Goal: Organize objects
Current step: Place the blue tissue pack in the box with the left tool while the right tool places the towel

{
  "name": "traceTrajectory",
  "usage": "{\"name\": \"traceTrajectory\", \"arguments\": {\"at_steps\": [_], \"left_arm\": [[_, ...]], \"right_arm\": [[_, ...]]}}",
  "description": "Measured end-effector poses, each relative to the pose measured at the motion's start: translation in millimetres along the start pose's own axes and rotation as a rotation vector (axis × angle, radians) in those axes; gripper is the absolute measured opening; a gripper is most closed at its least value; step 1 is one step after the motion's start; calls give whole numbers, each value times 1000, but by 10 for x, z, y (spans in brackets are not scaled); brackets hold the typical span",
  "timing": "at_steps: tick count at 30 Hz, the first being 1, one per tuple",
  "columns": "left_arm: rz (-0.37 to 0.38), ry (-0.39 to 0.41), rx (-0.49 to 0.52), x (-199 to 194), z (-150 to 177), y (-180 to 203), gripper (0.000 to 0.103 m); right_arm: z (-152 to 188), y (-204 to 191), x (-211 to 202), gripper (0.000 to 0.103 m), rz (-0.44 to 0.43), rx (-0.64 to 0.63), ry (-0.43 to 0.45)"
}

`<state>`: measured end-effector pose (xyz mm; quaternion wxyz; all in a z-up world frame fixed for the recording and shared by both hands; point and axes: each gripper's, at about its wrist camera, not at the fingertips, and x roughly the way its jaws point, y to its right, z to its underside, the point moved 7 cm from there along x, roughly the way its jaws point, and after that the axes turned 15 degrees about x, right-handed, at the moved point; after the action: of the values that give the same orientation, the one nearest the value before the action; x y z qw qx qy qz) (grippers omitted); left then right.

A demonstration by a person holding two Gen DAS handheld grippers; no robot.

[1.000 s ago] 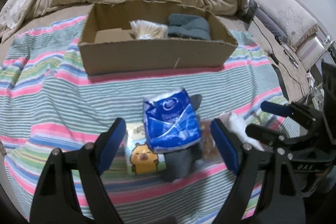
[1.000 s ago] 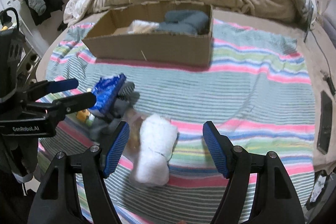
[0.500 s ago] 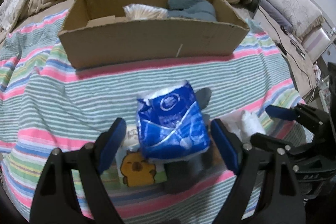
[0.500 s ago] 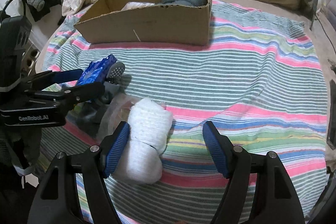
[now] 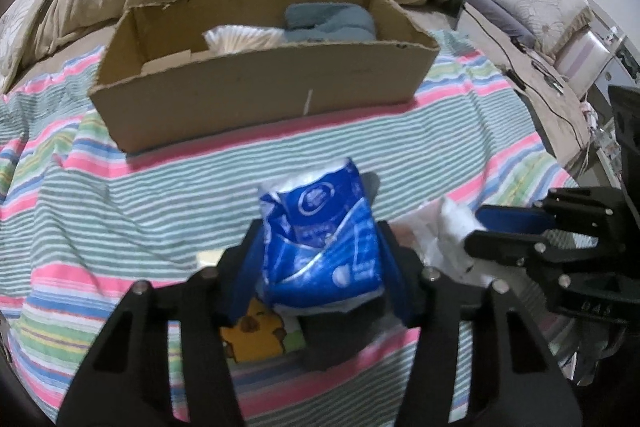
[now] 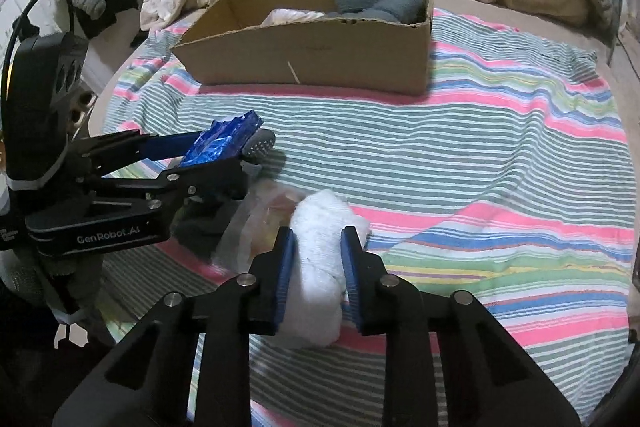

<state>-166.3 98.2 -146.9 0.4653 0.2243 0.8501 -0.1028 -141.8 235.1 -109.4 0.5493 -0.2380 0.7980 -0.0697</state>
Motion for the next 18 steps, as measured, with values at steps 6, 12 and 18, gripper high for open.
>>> {"name": "traceTrajectory", "arguments": {"at_steps": [6,12,18], "left_arm": [[-2,40,-7,-166,-55,-6,54],[-6,53,-9,-265,-34,-22,54],[-11,63,-20,-344,6,-30,54]], "right_arm": [[-56,11,-149,15,-15,12,31],[-45,11,-105,19,7,20,19],[97,-15,113,44,26,17,-44]]}}
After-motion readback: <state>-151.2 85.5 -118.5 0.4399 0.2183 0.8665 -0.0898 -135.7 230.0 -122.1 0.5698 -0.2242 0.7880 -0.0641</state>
